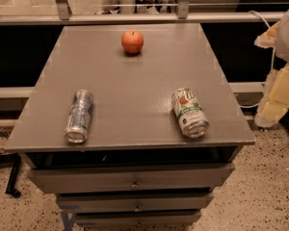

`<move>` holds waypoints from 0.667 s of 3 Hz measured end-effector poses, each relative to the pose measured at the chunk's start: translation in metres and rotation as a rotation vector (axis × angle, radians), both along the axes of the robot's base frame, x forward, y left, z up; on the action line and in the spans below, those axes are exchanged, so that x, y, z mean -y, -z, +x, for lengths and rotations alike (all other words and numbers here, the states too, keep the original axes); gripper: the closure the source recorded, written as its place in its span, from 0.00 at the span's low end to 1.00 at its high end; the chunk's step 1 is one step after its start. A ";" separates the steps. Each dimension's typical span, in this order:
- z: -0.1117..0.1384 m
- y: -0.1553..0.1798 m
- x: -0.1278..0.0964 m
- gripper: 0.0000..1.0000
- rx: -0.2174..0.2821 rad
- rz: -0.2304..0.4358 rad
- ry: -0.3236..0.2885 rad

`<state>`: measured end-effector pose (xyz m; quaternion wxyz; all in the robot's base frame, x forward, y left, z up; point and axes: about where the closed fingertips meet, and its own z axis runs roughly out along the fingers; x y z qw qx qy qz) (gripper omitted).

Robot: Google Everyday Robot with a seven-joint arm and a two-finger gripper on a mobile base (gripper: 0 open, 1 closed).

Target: Place 7up can upright

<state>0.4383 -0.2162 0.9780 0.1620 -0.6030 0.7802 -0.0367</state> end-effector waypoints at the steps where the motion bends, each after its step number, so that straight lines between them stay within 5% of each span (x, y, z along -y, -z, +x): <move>1: 0.000 0.000 0.000 0.00 0.000 0.000 0.000; 2: 0.001 0.001 -0.004 0.00 0.017 0.021 0.016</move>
Offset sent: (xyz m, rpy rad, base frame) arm 0.0039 0.0110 -0.0090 0.0599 -0.0274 -0.0462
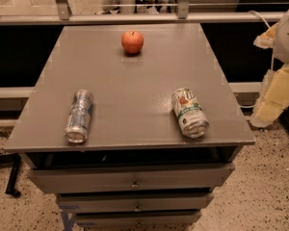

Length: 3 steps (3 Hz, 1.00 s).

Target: Place 7up can upright

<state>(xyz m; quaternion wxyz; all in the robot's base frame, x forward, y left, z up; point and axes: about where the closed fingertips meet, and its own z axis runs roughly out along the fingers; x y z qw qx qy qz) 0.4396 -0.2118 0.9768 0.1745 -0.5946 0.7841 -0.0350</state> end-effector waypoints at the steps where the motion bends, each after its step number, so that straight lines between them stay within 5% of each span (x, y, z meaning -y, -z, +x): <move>1: 0.010 0.017 -0.025 0.00 0.001 0.092 0.066; 3: 0.040 0.070 -0.070 0.00 -0.027 0.164 0.297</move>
Offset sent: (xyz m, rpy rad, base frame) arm 0.0444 0.0879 -0.0801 0.2675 0.0438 -0.4150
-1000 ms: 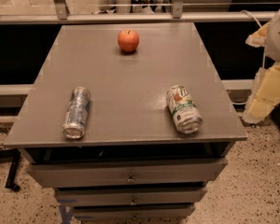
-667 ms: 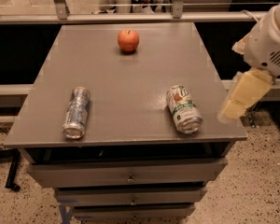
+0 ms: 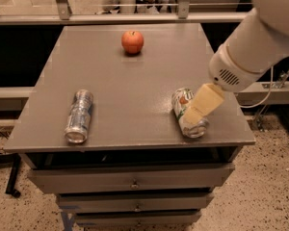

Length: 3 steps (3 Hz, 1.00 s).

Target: Place 7up can upright

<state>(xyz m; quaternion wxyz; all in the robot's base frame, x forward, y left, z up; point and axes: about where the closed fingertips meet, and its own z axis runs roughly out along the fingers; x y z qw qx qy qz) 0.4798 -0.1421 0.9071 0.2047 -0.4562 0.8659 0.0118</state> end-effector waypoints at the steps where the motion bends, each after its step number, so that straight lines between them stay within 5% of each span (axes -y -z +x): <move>1: 0.012 0.033 -0.001 0.00 -0.048 -0.028 0.125; 2: 0.020 0.056 -0.008 0.00 -0.093 -0.031 0.251; 3: 0.024 0.074 -0.015 0.18 -0.132 -0.009 0.381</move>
Offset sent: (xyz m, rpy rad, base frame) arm 0.0292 0.0172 -0.0846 0.0080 0.1693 -0.5210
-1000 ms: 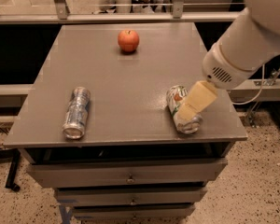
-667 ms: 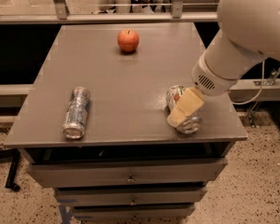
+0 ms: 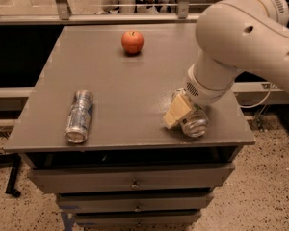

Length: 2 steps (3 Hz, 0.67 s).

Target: Place 7up can upright

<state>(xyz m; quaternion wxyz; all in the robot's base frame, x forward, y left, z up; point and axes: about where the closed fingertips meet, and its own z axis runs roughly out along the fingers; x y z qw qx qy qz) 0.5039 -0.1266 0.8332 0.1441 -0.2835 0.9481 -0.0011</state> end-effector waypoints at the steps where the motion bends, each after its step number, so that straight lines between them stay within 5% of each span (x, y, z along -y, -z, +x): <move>1: 0.008 0.004 -0.012 0.41 0.005 0.012 0.061; 2: 0.021 -0.001 -0.025 0.64 0.023 0.013 0.075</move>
Offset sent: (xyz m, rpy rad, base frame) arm 0.0393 0.0412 0.0093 0.0173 -0.0490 -0.0913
